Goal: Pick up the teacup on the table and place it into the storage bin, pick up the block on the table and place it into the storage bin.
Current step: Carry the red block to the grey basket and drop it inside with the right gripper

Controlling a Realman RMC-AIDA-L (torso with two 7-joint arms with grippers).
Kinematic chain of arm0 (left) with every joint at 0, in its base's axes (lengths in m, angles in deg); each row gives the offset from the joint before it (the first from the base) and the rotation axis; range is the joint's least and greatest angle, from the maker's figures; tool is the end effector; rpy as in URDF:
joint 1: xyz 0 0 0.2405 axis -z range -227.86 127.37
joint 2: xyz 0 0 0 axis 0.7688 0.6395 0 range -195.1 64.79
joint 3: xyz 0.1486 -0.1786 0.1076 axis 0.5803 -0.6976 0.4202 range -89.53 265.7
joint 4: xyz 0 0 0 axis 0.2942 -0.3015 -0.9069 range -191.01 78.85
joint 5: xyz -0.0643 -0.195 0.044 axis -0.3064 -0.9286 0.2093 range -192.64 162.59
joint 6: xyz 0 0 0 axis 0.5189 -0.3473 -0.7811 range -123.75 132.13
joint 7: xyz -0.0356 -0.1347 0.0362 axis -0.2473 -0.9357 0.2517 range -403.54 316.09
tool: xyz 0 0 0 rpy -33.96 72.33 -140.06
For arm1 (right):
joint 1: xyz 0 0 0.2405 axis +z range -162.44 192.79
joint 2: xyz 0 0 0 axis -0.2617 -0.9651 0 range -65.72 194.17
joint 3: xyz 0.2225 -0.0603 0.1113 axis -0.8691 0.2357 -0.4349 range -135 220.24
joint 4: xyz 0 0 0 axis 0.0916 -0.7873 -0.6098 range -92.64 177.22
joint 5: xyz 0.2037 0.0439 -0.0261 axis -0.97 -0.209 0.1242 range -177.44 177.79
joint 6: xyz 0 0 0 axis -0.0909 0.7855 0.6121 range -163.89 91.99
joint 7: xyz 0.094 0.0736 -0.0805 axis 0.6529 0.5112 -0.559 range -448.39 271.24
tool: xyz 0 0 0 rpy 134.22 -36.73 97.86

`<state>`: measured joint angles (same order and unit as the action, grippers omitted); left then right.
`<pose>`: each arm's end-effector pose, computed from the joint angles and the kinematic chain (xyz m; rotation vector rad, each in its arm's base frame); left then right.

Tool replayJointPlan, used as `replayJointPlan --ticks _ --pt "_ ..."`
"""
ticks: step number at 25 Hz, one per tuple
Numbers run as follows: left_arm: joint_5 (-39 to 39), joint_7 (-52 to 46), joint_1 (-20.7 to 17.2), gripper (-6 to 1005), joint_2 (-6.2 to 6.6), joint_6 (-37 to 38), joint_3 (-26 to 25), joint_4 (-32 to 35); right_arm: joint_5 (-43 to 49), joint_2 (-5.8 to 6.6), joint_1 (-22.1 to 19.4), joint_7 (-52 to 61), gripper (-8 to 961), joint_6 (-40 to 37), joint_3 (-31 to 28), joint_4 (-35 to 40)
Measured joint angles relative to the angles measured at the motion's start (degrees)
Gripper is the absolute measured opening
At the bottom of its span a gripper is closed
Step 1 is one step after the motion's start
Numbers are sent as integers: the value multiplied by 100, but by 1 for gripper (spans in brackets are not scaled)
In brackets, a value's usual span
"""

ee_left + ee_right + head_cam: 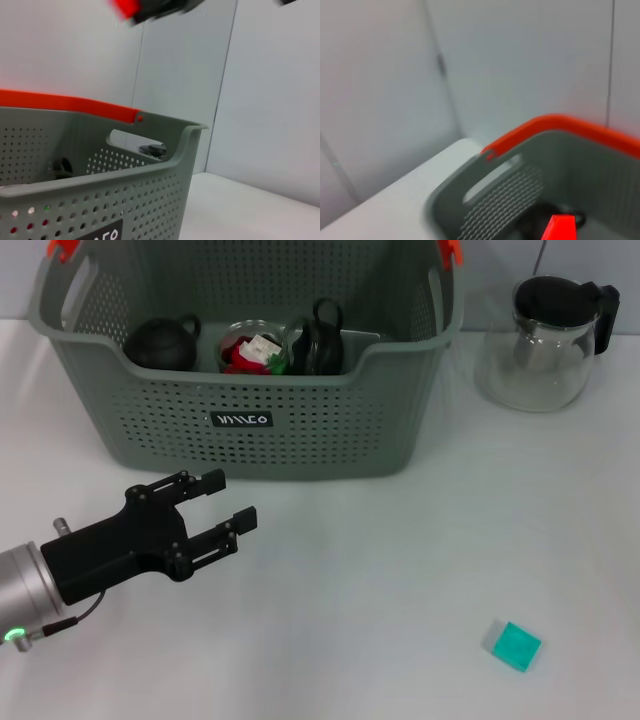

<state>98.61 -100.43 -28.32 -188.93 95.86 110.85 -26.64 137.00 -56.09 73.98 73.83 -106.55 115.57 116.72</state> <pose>-0.3026 0.2740 -0.0207 -2.4354 -0.5562 -0.8970 -0.0229 0.4243 0.0076 -2.5628 0.7881 0.3167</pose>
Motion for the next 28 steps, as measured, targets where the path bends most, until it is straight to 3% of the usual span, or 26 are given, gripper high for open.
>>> replayJointPlan --ticks 5,9,12,28 --pt "0 -9 5 663 -3 -1 0 0 344 -2 883 -46 314 1349 355 -1864" --pt "0 -20 21 664 -5 0 0 0 409 7 1626 -197 314 2050 420 -3248" --pt "0 -28 19 665 -6 4 0 0 495 8 1962 -249 314 2374 422 -3919" --pt "0 -33 27 669 -13 8 0 0 645 7 2055 -223 312 2524 430 -4083"
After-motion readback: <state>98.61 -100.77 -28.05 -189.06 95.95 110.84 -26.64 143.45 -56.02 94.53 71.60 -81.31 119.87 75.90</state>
